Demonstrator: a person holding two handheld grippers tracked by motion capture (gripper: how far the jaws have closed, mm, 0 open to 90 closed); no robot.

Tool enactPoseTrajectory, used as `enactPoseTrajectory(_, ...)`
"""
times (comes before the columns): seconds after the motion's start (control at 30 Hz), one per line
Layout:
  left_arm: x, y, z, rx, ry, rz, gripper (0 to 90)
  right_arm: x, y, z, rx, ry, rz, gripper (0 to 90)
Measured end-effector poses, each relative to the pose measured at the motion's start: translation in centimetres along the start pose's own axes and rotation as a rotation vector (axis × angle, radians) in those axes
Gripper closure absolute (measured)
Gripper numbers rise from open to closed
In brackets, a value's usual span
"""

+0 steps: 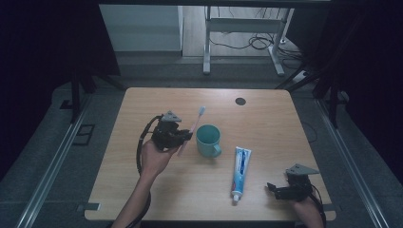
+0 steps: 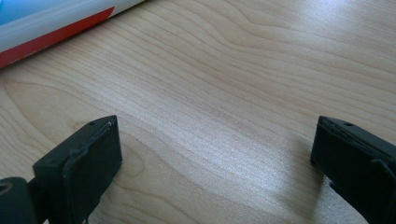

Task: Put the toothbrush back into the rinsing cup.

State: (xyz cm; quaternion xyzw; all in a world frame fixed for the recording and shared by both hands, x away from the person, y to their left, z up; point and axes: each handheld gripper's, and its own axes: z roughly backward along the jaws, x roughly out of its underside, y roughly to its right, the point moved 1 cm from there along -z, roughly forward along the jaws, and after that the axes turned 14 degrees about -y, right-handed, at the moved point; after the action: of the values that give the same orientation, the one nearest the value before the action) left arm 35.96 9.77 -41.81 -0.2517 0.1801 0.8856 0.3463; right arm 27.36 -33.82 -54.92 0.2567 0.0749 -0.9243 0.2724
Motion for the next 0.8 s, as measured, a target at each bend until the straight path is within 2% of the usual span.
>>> enactPoseTrajectory(0.1,-0.5,0.0,-0.2,0.017,0.019,0.000,78.6,0.0,0.0,0.0,0.000,0.000,0.000,1.6)
enactPoseTrajectory(0.33,-1.7,0.2,-0.7,0.027,0.048,-0.010,78.6,0.0,0.0,0.0,0.001,0.000,0.001,1.6)
enactPoseTrajectory(0.8,-4.2,0.5,-1.1,0.000,0.132,0.013,78.5,0.0,0.0,0.0,0.000,0.000,0.000,1.6)
